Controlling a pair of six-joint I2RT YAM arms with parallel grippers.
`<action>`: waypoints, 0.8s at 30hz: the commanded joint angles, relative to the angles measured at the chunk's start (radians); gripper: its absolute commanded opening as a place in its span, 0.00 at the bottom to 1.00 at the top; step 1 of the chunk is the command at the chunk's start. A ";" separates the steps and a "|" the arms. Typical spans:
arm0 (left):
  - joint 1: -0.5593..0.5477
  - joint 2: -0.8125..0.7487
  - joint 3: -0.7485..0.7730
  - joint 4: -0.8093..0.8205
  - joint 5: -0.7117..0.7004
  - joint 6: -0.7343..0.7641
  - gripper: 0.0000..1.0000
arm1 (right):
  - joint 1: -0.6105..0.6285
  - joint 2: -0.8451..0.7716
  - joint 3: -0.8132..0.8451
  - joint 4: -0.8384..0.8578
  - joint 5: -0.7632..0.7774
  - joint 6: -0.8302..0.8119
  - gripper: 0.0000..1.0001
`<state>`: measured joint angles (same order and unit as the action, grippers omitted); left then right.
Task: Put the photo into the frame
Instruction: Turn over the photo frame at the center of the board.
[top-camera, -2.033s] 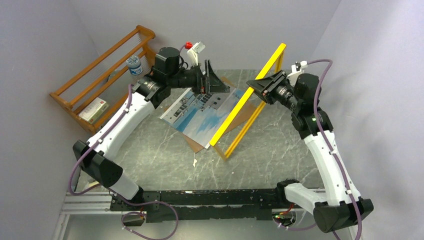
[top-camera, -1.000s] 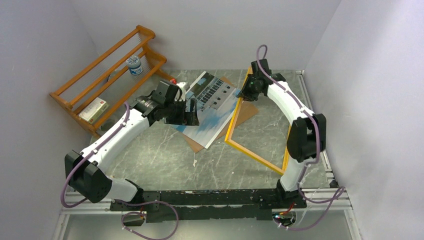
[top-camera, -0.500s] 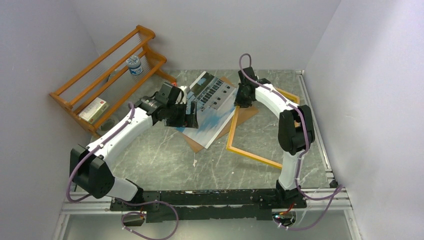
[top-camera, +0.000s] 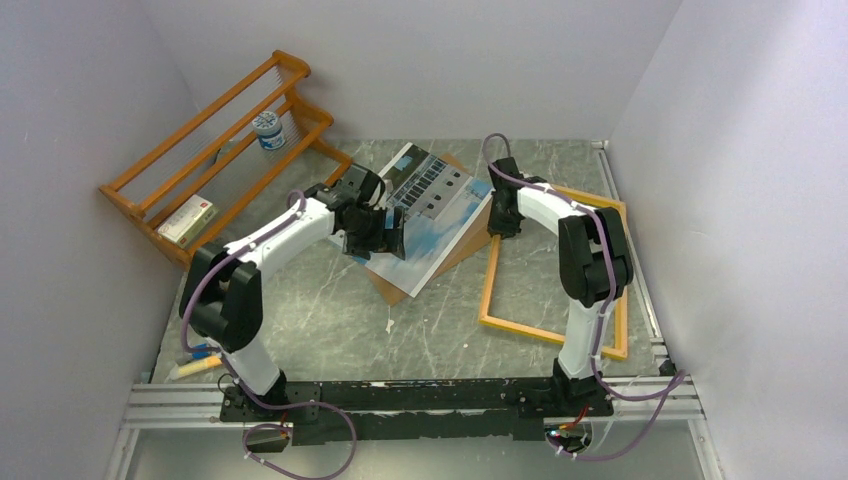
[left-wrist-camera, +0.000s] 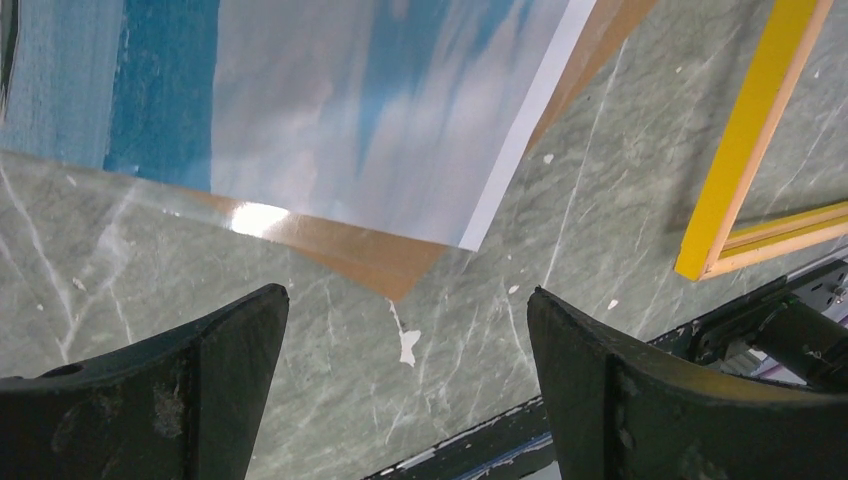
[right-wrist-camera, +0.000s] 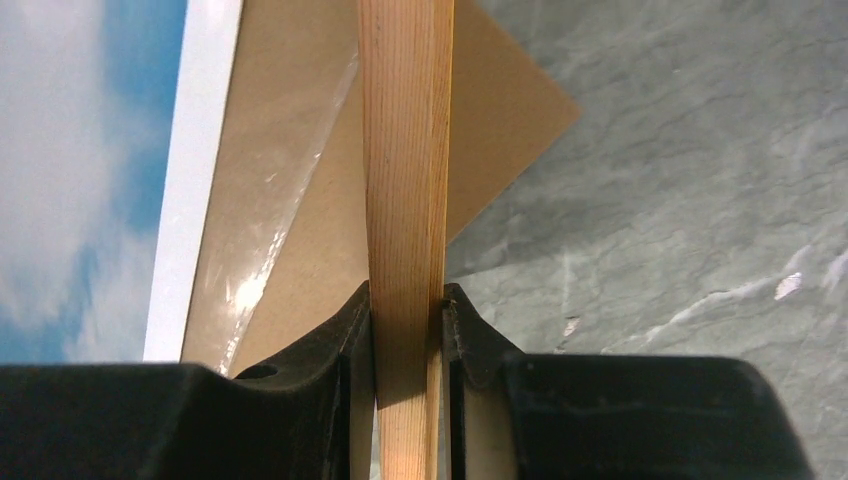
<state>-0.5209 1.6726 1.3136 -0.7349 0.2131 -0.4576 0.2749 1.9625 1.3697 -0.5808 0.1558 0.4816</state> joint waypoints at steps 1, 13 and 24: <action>0.003 0.036 0.073 0.046 0.020 0.000 0.94 | -0.023 0.009 0.038 0.024 0.071 0.065 0.17; 0.027 0.109 0.096 0.070 0.005 0.046 0.94 | -0.061 0.076 0.129 -0.096 0.091 0.060 0.44; 0.049 0.140 0.136 0.084 0.057 0.043 0.94 | -0.078 -0.102 0.082 0.038 -0.087 0.132 0.55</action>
<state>-0.4744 1.8019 1.3968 -0.6842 0.2337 -0.4320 0.2058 1.9877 1.4548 -0.6533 0.1745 0.5655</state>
